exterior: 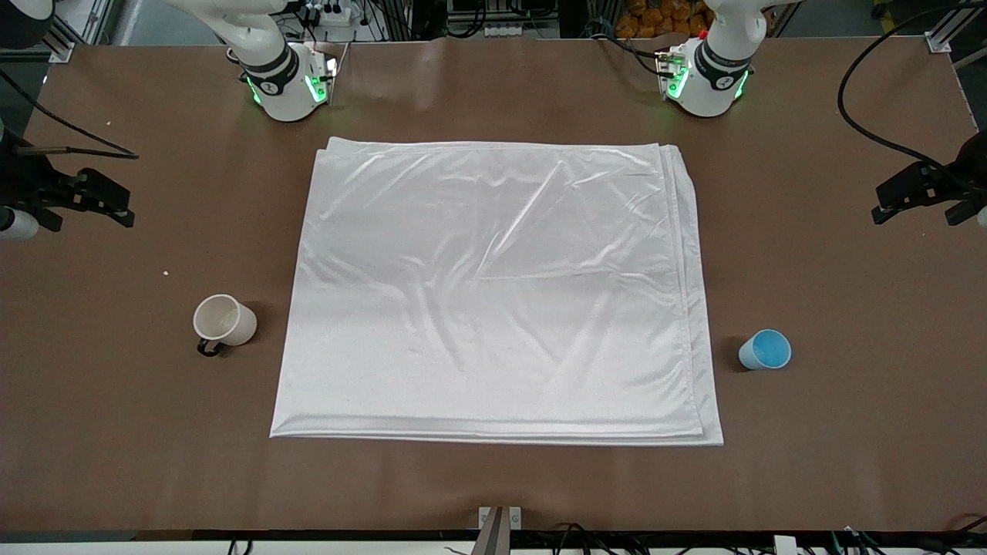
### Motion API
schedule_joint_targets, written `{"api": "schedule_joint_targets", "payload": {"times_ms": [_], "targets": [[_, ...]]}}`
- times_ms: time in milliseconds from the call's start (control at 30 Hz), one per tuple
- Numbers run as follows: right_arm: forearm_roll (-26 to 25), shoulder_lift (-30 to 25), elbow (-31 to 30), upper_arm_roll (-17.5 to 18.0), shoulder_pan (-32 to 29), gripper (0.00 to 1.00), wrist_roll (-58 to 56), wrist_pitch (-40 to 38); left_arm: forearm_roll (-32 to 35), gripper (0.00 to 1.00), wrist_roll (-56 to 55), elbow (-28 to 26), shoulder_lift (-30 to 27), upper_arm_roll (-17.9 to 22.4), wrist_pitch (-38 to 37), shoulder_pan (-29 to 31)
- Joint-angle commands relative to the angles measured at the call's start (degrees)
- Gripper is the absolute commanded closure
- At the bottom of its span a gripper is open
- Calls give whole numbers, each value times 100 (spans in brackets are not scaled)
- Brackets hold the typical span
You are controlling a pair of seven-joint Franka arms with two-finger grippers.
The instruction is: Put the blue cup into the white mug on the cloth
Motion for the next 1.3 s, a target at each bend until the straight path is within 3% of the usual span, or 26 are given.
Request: {"api": "schedule_joint_targets", "payload": {"times_ms": [0, 833, 1267], "targets": [[81, -5, 13, -70, 24, 0, 1, 20, -77, 0, 27, -68, -78, -23, 28, 26], [81, -5, -22, -97, 7, 0, 1, 29, 72, 0, -26, -252, 405, -14, 309, 79], [72, 575, 31, -97, -142, 0, -35, 459, 458, 0, -8, -1474, 641, -5, 2242, 228]]}}
